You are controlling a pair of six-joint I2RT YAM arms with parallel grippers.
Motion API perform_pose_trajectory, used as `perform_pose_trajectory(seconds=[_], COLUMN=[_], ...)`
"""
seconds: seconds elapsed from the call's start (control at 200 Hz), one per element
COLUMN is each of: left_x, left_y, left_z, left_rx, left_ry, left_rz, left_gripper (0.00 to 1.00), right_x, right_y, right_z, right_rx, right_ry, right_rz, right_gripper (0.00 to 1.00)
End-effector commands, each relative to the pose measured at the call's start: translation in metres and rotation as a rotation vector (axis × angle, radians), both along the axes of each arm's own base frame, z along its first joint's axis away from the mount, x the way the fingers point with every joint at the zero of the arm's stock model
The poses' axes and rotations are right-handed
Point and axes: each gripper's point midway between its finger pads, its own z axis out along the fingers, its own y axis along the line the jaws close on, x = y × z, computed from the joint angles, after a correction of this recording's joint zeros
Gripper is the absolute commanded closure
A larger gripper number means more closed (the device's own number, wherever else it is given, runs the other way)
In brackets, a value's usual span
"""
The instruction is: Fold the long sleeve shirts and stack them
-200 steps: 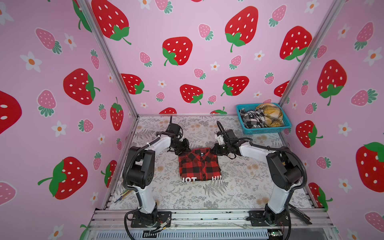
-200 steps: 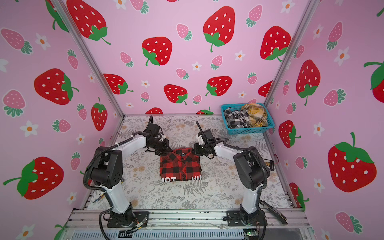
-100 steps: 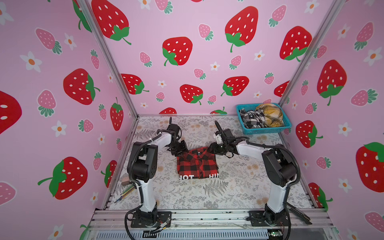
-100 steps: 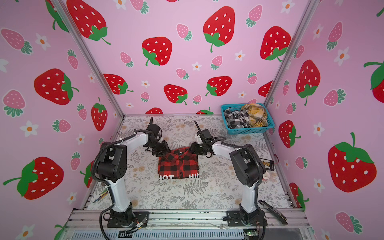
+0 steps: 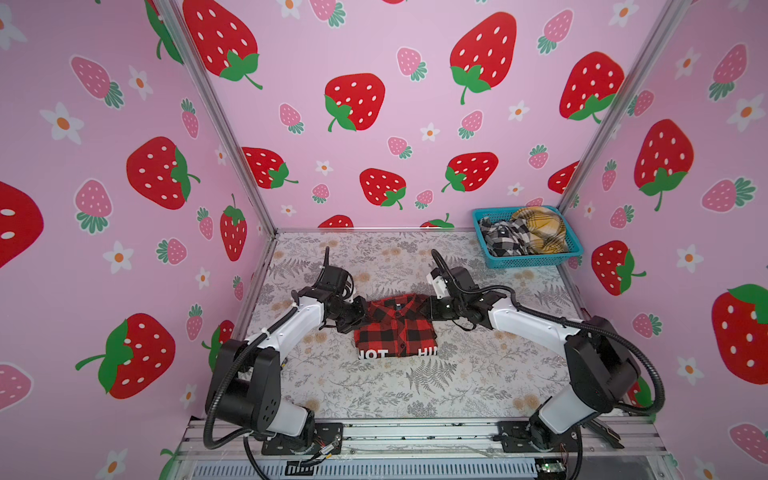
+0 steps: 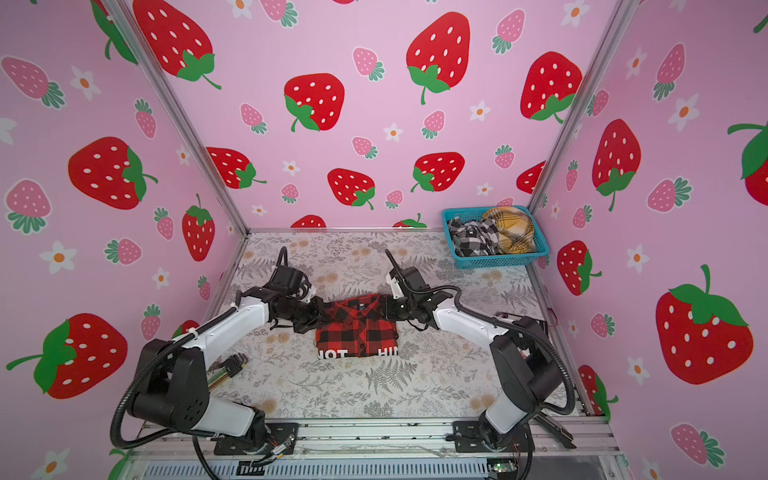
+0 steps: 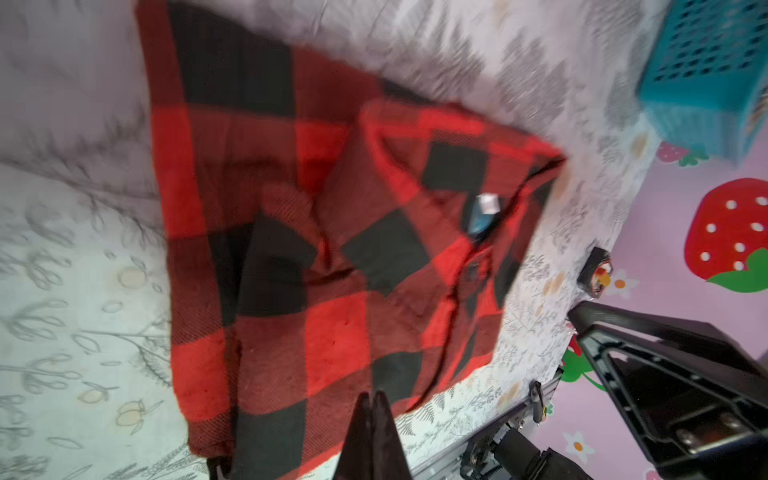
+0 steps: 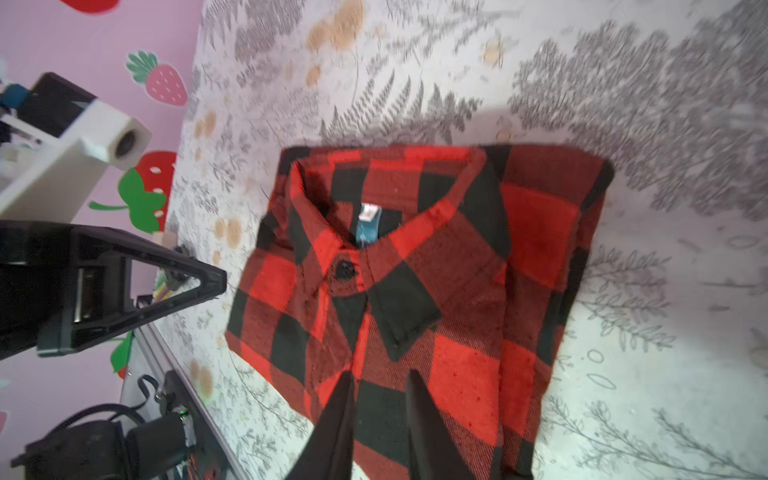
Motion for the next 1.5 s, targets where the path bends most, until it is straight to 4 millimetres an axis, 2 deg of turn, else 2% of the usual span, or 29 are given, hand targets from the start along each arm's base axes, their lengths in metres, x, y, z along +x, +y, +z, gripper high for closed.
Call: perform_pose_trajectory(seconds=[0.0, 0.09, 0.185, 0.265, 0.37, 0.51, 0.54, 0.565, 0.58, 0.645, 0.735, 0.835, 0.966, 1.076, 1.106, 1.221, 1.406, 1.496], left_x=[0.003, -0.002, -0.008, -0.013, -0.015, -0.011, -0.010, -0.009, -0.008, -0.004, -0.006, -0.019, -0.038, -0.045, -0.046, -0.047, -0.051, -0.049], left_y=[-0.011, -0.010, 0.001, 0.011, 0.012, 0.018, 0.020, 0.021, 0.022, 0.023, 0.020, 0.008, -0.005, -0.005, -0.005, -0.002, 0.011, 0.016], left_z=[-0.009, -0.030, -0.053, -0.071, -0.080, -0.076, -0.072, -0.067, -0.064, -0.045, -0.018, -0.009, -0.023, -0.040, -0.044, -0.053, -0.063, -0.064], left_rx=[-0.076, -0.056, 0.017, 0.076, 0.085, 0.134, 0.144, 0.152, 0.158, 0.163, 0.142, 0.075, -0.021, -0.032, -0.033, -0.014, 0.048, 0.058], left_ry=[0.019, 0.073, 0.113, 0.159, 0.196, 0.192, 0.185, 0.173, 0.166, 0.117, 0.063, 0.077, 0.132, 0.169, 0.179, 0.194, 0.211, 0.210], left_rz=[0.023, 0.018, 0.025, 0.030, 0.034, 0.027, 0.022, 0.018, 0.017, 0.016, 0.005, -0.009, 0.007, 0.020, 0.022, 0.024, 0.014, 0.014], left_gripper=[1.00, 1.00, 1.00, 1.00, 1.00, 1.00, 0.96, 0.95, 0.90, 0.82, 0.76, 0.79, 0.87, 0.93, 0.99, 1.00, 1.00, 0.96], right_x=[-0.005, -0.012, -0.018, -0.017, -0.014, -0.015, -0.015, -0.015, -0.015, -0.015, -0.018, -0.025, -0.038, -0.049, -0.051, -0.059, -0.062, -0.063], right_y=[-0.001, 0.000, -0.002, -0.005, -0.006, -0.007, -0.007, -0.007, -0.007, -0.006, -0.002, 0.006, 0.023, 0.040, 0.045, 0.059, 0.058, 0.058], right_z=[-0.027, -0.049, -0.068, -0.073, -0.071, -0.064, -0.061, -0.057, -0.055, -0.042, -0.025, -0.013, -0.007, -0.013, -0.016, -0.033, -0.072, -0.076], right_rx=[-0.013, -0.009, -0.025, -0.048, -0.063, -0.064, -0.065, -0.063, -0.063, -0.054, -0.050, -0.047, -0.025, -0.010, -0.014, -0.024, -0.086, -0.094], right_ry=[0.049, 0.100, 0.151, 0.161, 0.161, 0.155, 0.150, 0.143, 0.139, 0.114, 0.083, 0.060, 0.053, 0.076, 0.083, 0.115, 0.183, 0.195], right_rz=[-0.021, -0.019, -0.025, -0.042, -0.053, -0.060, -0.060, -0.063, -0.063, -0.062, -0.051, -0.030, 0.010, 0.051, 0.062, 0.094, 0.087, 0.084], right_gripper=[0.79, 0.81, 0.84, 0.84, 0.84, 0.84, 0.84, 0.84, 0.84, 0.84, 0.83, 0.82, 0.82, 0.82, 0.82, 0.82, 0.83, 0.84])
